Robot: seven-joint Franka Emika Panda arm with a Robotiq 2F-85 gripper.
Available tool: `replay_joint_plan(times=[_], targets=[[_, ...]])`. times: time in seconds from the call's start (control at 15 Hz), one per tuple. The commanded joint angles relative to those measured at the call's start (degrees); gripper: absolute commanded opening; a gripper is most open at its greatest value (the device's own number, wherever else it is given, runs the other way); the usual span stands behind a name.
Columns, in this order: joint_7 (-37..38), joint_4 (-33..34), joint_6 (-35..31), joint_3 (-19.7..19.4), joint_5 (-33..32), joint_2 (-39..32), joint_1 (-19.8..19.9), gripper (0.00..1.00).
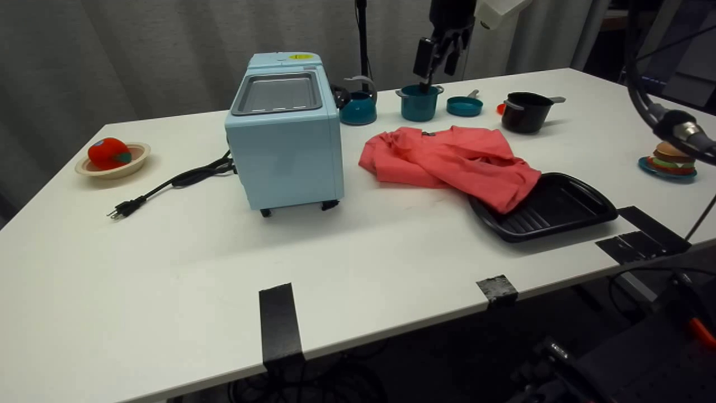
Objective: Fold the shirt
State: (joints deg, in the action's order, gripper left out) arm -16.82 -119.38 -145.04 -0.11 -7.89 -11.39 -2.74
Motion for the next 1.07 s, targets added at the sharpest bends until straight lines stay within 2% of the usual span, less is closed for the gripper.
replay_joint_plan(times=[0.0,0.27,0.47,1.0], targets=[[-1.85,-2.45,9.38,0.97,4.3,5.26,2.24,1.0],[-2.58,-4.9,16.18,-0.08,7.33,7.89,3.62,1.0],[-3.41,-7.82,18.33,-0.85,8.04,9.34,4.66,1.0],[-8.03,-16.48,14.03,-3.25,11.61,9.94,7.24,1.0]])
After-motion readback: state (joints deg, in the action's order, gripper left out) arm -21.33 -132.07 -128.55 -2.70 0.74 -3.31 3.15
